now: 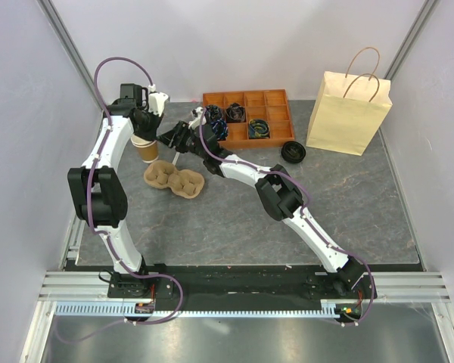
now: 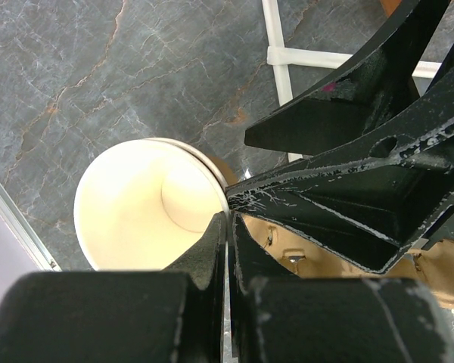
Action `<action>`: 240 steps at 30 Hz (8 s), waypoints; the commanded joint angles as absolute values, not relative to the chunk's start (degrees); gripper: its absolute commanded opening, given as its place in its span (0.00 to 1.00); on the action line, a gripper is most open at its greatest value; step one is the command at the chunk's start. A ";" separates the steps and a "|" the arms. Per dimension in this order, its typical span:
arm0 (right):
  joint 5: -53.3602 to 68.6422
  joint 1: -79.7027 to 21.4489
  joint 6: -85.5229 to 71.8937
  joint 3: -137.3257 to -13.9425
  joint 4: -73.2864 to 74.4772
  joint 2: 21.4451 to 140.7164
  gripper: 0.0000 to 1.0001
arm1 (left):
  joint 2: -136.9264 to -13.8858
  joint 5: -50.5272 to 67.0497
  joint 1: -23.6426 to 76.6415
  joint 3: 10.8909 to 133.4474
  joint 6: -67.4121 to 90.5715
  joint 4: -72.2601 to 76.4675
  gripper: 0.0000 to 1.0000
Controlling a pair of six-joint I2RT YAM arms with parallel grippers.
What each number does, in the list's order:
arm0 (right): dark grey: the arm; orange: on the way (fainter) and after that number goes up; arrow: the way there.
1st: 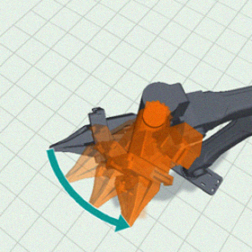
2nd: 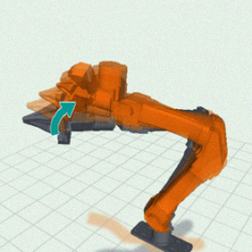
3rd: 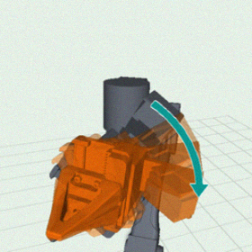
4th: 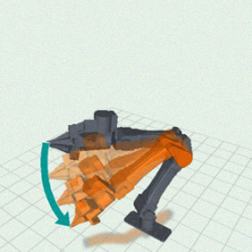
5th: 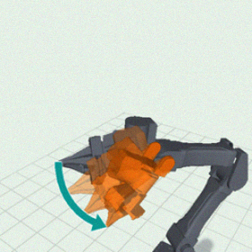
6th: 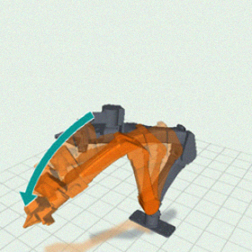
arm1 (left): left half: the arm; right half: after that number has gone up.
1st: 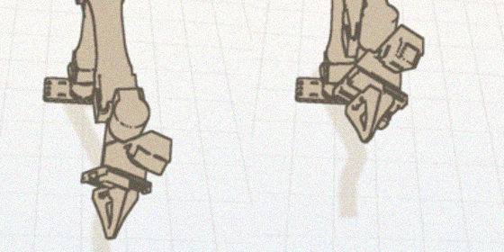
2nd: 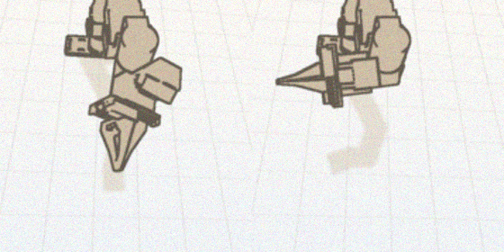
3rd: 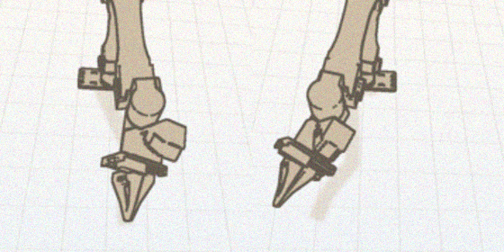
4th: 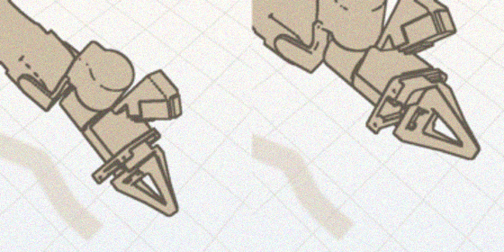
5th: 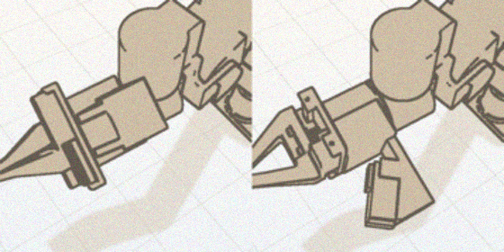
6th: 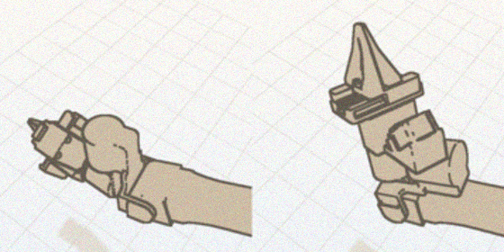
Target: Pack the takeout coffee
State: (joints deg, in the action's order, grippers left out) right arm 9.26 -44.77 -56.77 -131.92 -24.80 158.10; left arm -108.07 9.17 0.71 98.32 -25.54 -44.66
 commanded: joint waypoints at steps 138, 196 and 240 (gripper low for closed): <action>19.51 -46.58 0.62 -101.87 -54.05 141.07 0.46 | -106.34 29.27 -2.37 124.19 -26.02 -72.15 0.36; 20.74 -46.58 0.53 -98.62 -55.46 138.69 0.43 | -112.68 33.05 -3.08 124.80 -24.52 -73.48 0.02; 21.97 -41.75 2.82 -90.45 -51.33 128.68 0.34 | -103.44 2.99 -3.69 108.82 -26.46 -44.57 0.02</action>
